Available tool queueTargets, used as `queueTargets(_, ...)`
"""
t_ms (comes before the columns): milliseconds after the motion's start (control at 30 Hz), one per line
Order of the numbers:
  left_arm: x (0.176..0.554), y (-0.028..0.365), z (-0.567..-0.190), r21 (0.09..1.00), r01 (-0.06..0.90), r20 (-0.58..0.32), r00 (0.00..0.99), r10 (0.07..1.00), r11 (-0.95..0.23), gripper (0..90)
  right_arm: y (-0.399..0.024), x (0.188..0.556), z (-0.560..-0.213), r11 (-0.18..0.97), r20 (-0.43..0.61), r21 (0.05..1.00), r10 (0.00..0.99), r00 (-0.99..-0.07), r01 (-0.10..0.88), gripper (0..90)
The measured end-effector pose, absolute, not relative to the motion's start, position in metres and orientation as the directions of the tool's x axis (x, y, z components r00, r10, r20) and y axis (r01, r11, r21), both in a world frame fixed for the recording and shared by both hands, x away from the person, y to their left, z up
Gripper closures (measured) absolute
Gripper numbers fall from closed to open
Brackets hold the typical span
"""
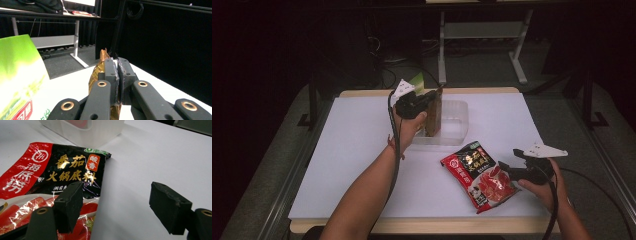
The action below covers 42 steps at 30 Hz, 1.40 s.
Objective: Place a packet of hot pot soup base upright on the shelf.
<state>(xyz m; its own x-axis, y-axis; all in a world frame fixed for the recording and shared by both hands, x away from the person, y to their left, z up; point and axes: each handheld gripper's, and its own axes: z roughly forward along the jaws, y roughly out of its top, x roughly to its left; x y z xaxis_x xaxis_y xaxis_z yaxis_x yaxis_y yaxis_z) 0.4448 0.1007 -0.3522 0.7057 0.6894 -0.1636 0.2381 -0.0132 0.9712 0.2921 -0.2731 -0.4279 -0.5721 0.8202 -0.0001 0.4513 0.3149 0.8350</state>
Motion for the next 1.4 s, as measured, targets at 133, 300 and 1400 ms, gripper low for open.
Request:
queueTargets(133, 0.441, 0.101, -0.353, 0.973, 0.230, -0.146, 0.723, 0.675, -0.036, 86.3, -0.273, 0.292, -0.428, 0.316, -0.001, 0.834, 0.820, -0.573, 0.452, 26.3)
queueTargets(300, 0.437, 0.106, -0.355, 0.974, 0.221, -0.130, 0.731, 0.670, -0.052, 84.0, -0.272, 0.292, -0.428, 0.320, -0.001, 0.832, 0.818, -0.575, 0.454, 26.2)
queueTargets(1400, 0.382, 0.132, -0.361, 0.974, 0.085, 0.046, 0.834, 0.550, -0.210, 61.8, -0.273, 0.283, -0.432, 0.344, -0.003, 0.807, 0.814, -0.581, 0.479, 26.0)
